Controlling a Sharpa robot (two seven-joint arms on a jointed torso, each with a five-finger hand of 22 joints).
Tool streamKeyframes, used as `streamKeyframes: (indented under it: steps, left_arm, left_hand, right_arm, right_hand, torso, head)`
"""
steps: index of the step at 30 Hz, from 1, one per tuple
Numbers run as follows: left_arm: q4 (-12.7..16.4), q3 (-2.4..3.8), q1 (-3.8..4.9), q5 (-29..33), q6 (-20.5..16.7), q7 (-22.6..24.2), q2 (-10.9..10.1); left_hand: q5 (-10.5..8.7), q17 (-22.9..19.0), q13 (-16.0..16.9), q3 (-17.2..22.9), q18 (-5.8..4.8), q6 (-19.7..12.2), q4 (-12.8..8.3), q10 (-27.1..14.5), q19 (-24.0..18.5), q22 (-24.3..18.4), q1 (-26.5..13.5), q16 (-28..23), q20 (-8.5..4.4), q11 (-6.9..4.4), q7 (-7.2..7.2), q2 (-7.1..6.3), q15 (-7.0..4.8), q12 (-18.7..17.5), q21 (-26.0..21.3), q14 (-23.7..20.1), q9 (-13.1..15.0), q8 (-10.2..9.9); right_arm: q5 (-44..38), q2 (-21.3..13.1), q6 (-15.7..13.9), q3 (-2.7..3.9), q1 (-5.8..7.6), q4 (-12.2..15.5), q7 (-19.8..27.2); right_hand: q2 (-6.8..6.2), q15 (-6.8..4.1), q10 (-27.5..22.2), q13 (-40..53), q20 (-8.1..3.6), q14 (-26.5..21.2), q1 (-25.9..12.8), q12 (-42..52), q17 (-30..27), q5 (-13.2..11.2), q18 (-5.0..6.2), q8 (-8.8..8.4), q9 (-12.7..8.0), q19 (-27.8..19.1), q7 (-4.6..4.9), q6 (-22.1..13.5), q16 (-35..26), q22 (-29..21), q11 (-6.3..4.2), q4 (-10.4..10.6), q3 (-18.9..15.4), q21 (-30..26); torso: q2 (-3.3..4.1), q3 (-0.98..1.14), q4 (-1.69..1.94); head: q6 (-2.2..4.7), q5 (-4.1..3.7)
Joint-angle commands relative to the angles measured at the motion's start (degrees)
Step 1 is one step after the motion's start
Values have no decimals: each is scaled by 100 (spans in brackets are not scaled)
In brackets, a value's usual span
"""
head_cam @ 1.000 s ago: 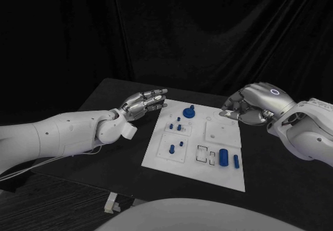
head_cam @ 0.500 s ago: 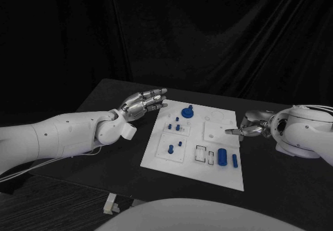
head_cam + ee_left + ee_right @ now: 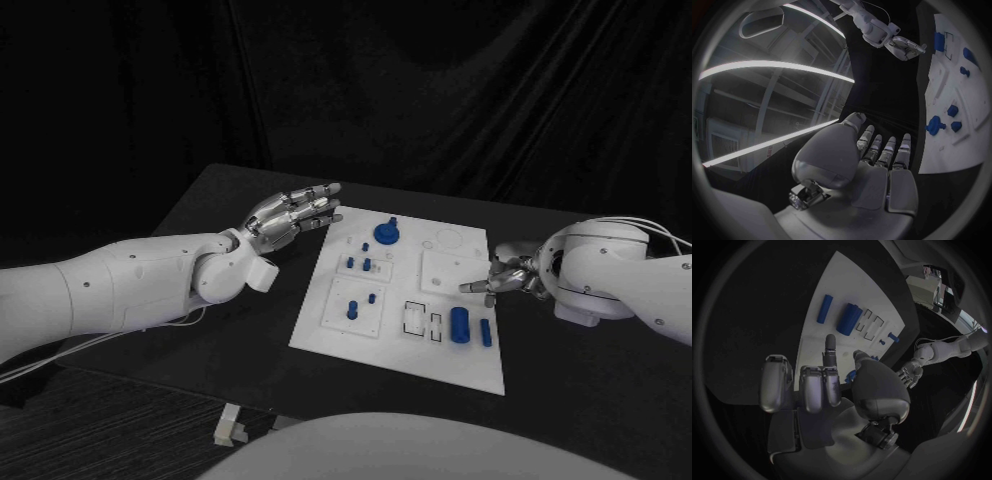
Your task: Assemble the parts on the task board
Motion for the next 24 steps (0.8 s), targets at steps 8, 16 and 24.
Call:
streamKeyframes:
  steps: [8,16,24]
  left_arm:
    - [25,6,-8,2,66,140,8]
    - [24,6,-9,2,85,90,15]
    - [21,6,-10,2,101,55,24]
  left_hand:
    - [56,56,63,312,-244,5,-22,26,-8,-10,-127,55,-12,30,12,-59,3,93,65,44,9,55]
    - [45,55,61,319,-246,-7,-19,23,-13,-17,-134,54,-11,39,24,-68,8,87,62,42,7,51]
    - [38,54,59,324,-248,-21,-17,18,-14,-20,-139,54,-11,48,27,-74,12,72,62,40,5,48]
  right_arm:
    - [158,132,-30,2,-162,-77,-255]
    - [159,206,75,2,-231,-161,-262]
    - [159,275,108,2,-281,-219,-264]
  right_hand:
    - [-51,33,617,1523,18,640,351,95,1539,-193,91,-164,110,85,31,-102,114,1182,33,-55,-162,-71]
    - [-72,44,617,1523,34,640,338,95,1539,-435,128,-157,250,18,35,-162,114,1131,29,-2,-276,-234]
    - [-70,52,617,1523,42,640,356,95,1539,-583,140,-170,317,-5,49,-230,114,1114,39,9,-331,-292]
  torso:
    - [-9,-6,-10]
    - [-11,-3,-12]
    - [-12,-7,-10]
  head:
    - [0,5]
    - [0,14]
    - [0,3]
